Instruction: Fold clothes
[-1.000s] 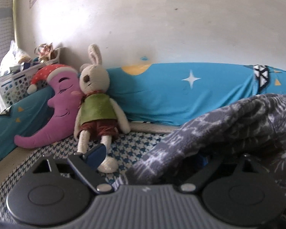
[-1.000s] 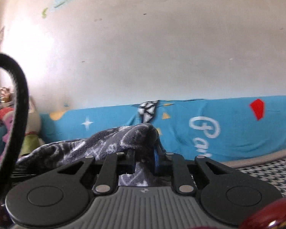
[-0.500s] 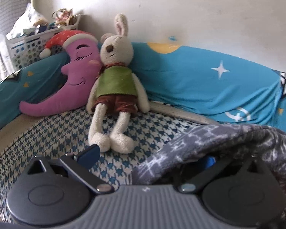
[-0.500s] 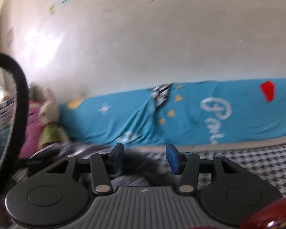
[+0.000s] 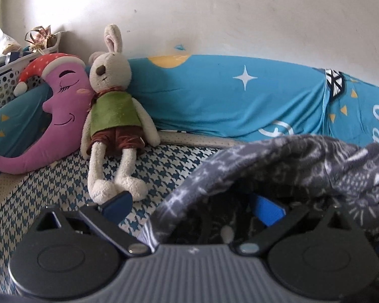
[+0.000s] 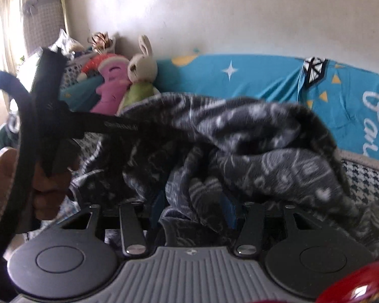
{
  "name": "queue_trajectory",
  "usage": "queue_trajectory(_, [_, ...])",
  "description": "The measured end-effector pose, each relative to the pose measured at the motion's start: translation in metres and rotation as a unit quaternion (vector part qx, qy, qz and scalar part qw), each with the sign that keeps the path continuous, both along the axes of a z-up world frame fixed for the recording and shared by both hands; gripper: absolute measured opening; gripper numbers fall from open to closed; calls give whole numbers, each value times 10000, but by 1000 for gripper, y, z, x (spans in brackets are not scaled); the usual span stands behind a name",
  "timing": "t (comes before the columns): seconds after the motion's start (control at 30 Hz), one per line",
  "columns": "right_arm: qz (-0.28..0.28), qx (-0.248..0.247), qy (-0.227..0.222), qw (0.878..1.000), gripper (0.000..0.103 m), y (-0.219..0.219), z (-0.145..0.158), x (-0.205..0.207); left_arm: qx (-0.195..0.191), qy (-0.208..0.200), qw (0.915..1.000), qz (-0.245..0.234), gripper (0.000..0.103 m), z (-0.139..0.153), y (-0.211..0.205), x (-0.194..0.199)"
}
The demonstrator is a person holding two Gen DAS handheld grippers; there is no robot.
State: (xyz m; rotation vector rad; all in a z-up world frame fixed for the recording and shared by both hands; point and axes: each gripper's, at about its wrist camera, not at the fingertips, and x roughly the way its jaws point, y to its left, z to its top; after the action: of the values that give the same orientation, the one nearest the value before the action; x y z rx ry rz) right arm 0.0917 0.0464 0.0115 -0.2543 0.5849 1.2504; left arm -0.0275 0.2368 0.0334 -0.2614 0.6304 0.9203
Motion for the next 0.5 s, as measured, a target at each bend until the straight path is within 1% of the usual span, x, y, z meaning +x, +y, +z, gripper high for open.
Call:
queue_trajectory(0.17, [-144,-123,172,9997,59,16,-19,8,-164,206,9996,112,103,-8,6,1])
queue_trajectory(0.27, [-226,-237,72,9994,61,26,-31,7,-256,526,9982,116,103,-18,9,6])
queue_trajectory(0.3, [-273,-281,46,9992,57,29,-34,6,-264,595,9978,104,103,-21,9,6])
queue_trajectory(0.33, [-342,-299,52,9990,41,30,-36,7,-278,643,9975,74,103,-24,9,7])
queue_trajectory(0.4, [-469,-259,95,9985,25,27,-34,8,-275,717,9970,75,102,-29,9,7])
queue_trajectory(0.43, [-531,-186,126,9983,21,25,-31,10,-273,738,9969,85,95,-31,9,7])
queue_trajectory(0.47, [-620,-112,125,9979,19,23,-27,11,-294,699,9971,77,89,-31,9,6])
queue_trajectory(0.5, [-727,-29,89,9973,18,19,-22,13,-259,619,9977,81,78,-28,7,6])
